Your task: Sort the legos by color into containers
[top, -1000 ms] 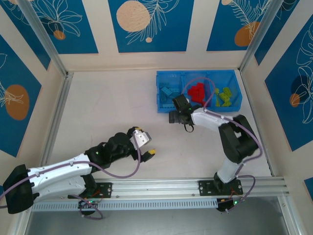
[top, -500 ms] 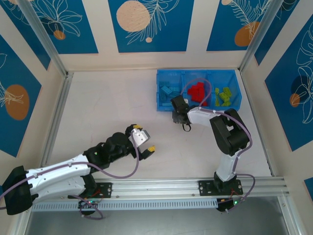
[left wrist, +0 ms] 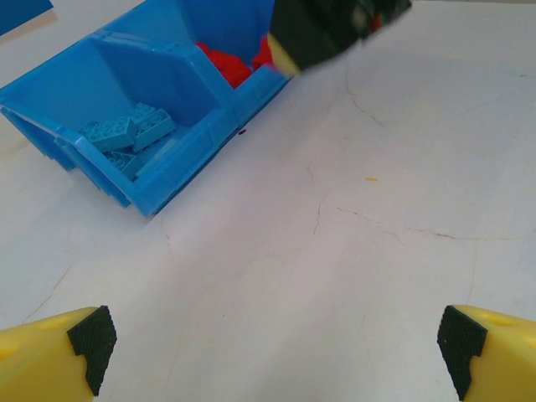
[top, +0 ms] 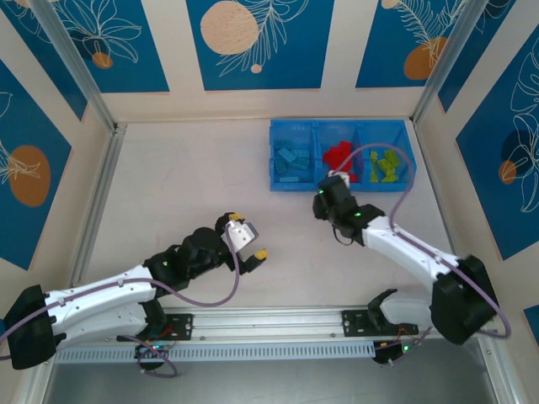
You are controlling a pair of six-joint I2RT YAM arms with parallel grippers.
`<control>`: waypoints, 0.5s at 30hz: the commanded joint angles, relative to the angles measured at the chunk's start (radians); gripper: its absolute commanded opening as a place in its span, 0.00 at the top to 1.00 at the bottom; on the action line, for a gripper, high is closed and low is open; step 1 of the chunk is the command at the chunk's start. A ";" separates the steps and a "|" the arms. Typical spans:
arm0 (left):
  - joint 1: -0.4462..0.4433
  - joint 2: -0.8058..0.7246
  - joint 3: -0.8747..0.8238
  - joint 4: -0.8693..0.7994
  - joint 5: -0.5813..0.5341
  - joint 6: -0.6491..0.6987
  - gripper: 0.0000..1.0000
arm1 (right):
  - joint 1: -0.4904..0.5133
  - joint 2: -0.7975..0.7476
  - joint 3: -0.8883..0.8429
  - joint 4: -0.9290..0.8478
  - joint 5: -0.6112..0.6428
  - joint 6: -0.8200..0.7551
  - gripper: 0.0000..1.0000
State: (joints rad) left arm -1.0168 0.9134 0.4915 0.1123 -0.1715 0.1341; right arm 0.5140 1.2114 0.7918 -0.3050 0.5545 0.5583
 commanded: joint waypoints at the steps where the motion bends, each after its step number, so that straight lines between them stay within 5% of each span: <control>1: -0.003 -0.012 -0.001 0.007 -0.024 0.010 0.00 | -0.136 0.023 0.068 0.014 -0.051 -0.056 0.72; 5: -0.003 -0.020 -0.001 -0.002 -0.046 0.013 0.00 | -0.297 0.251 0.259 -0.008 -0.222 -0.098 0.72; 9: -0.003 -0.025 -0.001 -0.013 -0.080 0.025 0.00 | -0.332 0.440 0.433 -0.063 -0.271 -0.114 0.69; 15: -0.003 -0.022 -0.019 0.042 -0.245 -0.005 0.00 | -0.368 0.471 0.527 -0.135 -0.381 -0.071 0.36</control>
State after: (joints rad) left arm -1.0168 0.9039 0.4904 0.1169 -0.3031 0.1394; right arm 0.1577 1.7256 1.2716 -0.3786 0.2554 0.4770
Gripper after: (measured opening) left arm 0.998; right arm 0.616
